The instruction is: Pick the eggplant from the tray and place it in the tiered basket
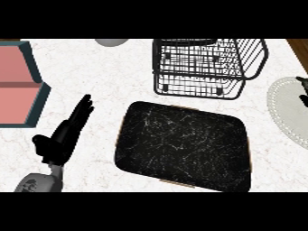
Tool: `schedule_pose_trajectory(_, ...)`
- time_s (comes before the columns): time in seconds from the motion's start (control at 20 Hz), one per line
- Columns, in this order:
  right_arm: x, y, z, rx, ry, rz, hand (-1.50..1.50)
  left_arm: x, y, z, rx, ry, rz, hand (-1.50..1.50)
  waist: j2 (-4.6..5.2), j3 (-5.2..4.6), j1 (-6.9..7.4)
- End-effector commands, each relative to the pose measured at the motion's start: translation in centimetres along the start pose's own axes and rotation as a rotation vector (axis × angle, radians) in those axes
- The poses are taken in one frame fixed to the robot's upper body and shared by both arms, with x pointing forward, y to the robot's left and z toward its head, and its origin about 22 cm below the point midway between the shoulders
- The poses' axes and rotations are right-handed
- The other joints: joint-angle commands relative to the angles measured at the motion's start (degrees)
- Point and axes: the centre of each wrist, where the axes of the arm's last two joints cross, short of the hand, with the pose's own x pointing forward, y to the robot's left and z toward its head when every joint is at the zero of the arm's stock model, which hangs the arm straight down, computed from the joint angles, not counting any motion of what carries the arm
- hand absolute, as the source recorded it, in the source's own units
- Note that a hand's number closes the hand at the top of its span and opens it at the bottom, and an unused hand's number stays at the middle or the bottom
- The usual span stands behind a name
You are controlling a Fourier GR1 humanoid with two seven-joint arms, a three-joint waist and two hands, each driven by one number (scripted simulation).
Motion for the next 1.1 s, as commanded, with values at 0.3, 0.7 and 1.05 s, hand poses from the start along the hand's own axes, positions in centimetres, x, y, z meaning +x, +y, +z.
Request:
schedule_pose_trajectory(0.3,7.7,-5.8,-1.7,-0.074,-0.096,-0.133,1.5,0.3,-1.8,-0.8,-0.031,-0.008,0.007,0.0,0.25,-0.16,2.28)
schedule_pose_trajectory(0.7,16.1,-8.2,-6.1,-0.046,-0.066,-0.159,1.5,0.8,-0.6,-1.4,-0.059,-0.005,0.001,0.0,0.52,-0.16,3.2)
schedule_pose_trajectory(1.05,22.4,-5.6,-8.9,-0.013,-0.067,-0.184,1.5,1.0,-2.8,-1.3,-0.05,0.008,0.001,0.0,0.53,-0.15,3.47)
